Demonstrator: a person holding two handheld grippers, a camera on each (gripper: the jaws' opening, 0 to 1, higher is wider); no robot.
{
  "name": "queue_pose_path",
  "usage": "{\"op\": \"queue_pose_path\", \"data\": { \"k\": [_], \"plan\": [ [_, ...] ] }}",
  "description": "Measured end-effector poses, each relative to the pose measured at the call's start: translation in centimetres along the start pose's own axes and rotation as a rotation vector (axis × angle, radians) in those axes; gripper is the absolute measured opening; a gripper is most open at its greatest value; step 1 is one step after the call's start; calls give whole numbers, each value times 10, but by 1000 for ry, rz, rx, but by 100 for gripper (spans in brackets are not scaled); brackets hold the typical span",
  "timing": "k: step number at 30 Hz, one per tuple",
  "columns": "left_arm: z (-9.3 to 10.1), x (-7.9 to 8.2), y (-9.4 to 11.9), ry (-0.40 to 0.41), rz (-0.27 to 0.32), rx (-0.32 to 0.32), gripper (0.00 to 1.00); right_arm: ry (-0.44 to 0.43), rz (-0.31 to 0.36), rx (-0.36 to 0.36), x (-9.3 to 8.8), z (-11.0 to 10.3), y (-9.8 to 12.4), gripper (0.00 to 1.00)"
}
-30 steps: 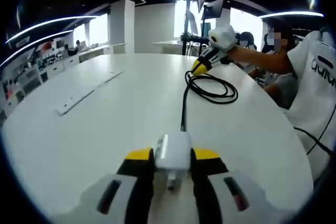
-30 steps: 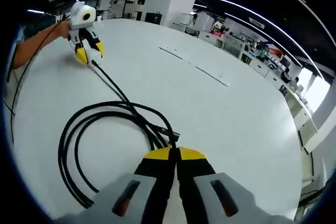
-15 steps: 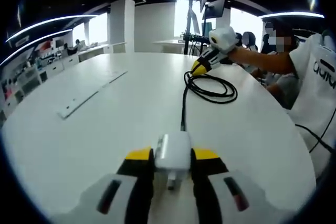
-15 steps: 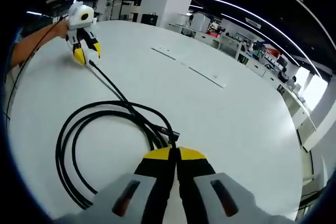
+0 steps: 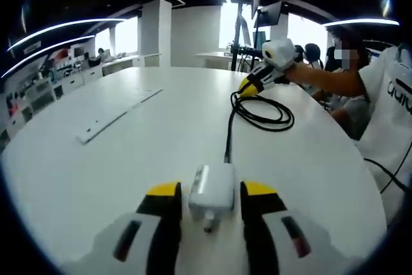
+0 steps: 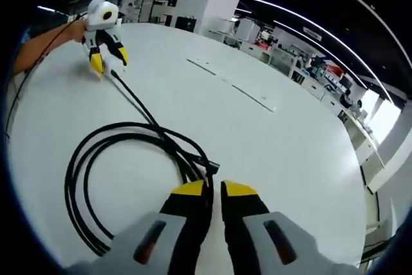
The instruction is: Plug the desk Type‑C cable into the charger adapter.
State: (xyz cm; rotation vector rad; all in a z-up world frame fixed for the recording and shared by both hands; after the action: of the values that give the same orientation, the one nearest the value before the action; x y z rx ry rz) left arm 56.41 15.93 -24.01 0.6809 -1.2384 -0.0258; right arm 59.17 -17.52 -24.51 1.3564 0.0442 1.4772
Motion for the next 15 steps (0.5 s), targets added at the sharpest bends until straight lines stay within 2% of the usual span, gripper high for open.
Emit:
{"op": "queue_pose_path", "data": {
  "k": [4, 7, 12, 15],
  "plan": [
    [13, -1, 0, 12, 31, 22, 39, -5, 26, -9, 2, 1, 1, 14],
    [12, 1, 3, 36, 73, 34, 41, 3, 58, -30, 6, 1, 4, 17],
    [41, 2, 7, 64, 174, 97, 48, -55, 161, -47, 11, -4, 12, 23],
    [46, -1, 13, 68, 222, 119, 55, -95, 232, -38, 16, -11, 17, 25]
  ]
}}
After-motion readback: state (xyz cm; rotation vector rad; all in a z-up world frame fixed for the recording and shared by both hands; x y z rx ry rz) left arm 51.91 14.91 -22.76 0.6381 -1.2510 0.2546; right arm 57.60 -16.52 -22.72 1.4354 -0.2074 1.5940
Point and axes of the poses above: the point that each gripper's makers call its tool centre point, and the gripper's own axes: y roughly backward along the fingers, z roughly to its right, x roughly out of its top, the point moved 6 cm from there along y, roughly backward along the fingers, and after that the axes turned 5 degrees about y, right-handed, at the moved point
